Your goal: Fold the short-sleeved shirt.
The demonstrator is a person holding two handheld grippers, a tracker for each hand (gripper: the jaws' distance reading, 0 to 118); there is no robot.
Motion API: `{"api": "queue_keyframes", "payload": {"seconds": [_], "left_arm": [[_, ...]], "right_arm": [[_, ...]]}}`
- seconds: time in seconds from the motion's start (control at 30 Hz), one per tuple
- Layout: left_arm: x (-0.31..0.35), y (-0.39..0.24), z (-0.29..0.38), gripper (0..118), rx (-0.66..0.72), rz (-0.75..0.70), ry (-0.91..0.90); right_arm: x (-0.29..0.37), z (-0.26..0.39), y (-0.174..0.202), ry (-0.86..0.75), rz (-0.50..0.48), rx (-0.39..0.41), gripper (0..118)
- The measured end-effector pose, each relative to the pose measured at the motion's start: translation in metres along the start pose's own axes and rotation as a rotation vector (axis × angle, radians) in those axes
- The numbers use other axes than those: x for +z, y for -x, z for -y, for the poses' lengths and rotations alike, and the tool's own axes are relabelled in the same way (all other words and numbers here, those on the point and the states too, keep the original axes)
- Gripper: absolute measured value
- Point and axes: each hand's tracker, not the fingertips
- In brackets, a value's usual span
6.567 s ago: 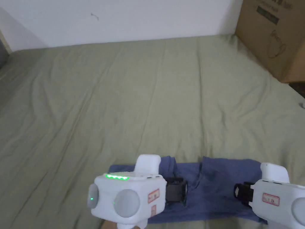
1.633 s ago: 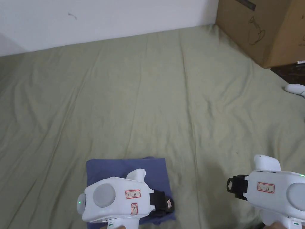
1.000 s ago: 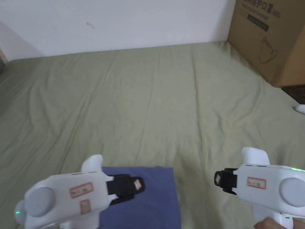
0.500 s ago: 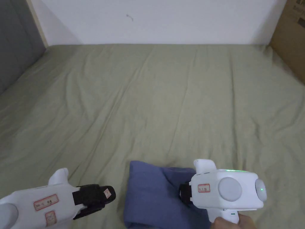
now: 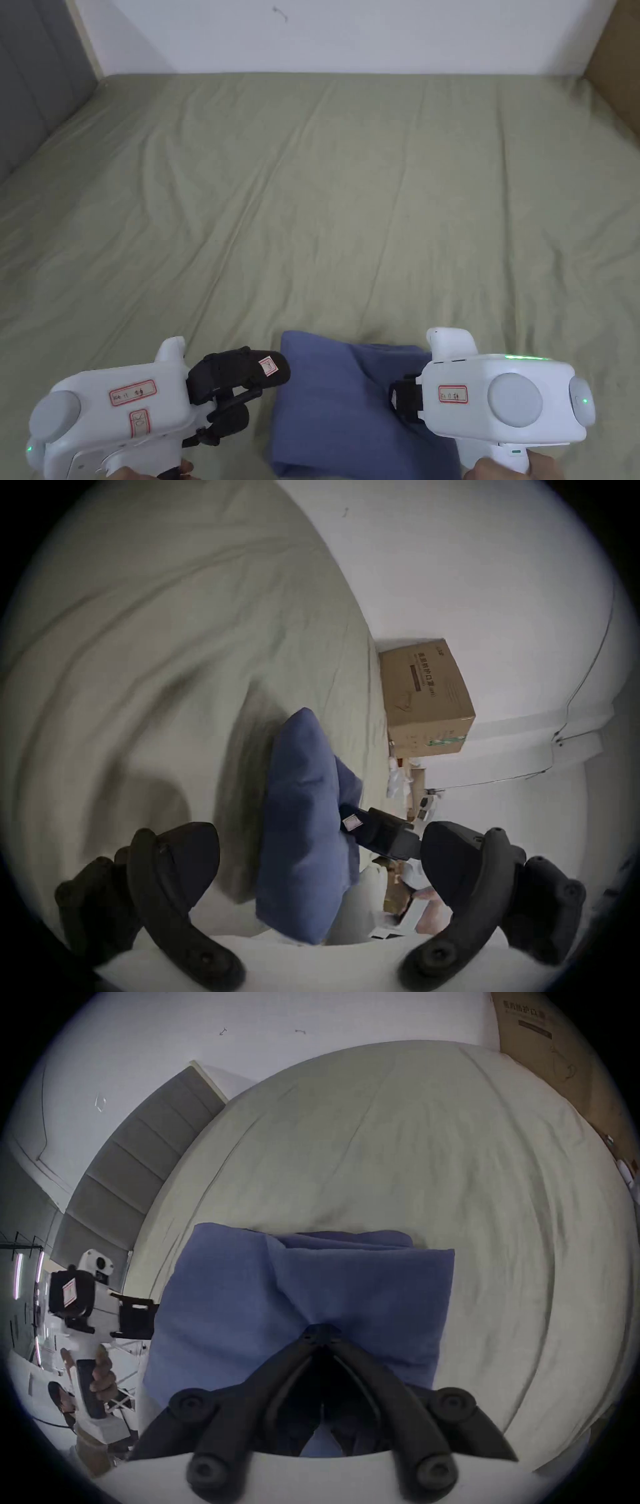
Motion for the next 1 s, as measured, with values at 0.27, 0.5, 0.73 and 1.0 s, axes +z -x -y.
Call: {"api": "queue_keyframes", "payload": {"seconds": [0.27,0.5,0.73,1.0], "left_arm": [[-0.051,0.021,-0.009,99,0.1,0.081,0.14],[-0.057,0.031,-0.011,25,0.179,0.049,0.174],[-0.023,0.016,-0.032,25,-0.001,-0.069,0.181],[0.092,0.023,-0.103,25,-0.143,-0.319,0.069]], "right_arm": [[0.001,0.002,-0.002,-0.006,-0.014,-0.025,0],[0.007,0.0,-0.001,-0.002,-0.008,-0.025,0],[0.024,-0.002,0.01,-0.036,-0.003,-0.01,0],[0.023,-0.004,0.014,-0.038,0.02,0.0,0]]}}
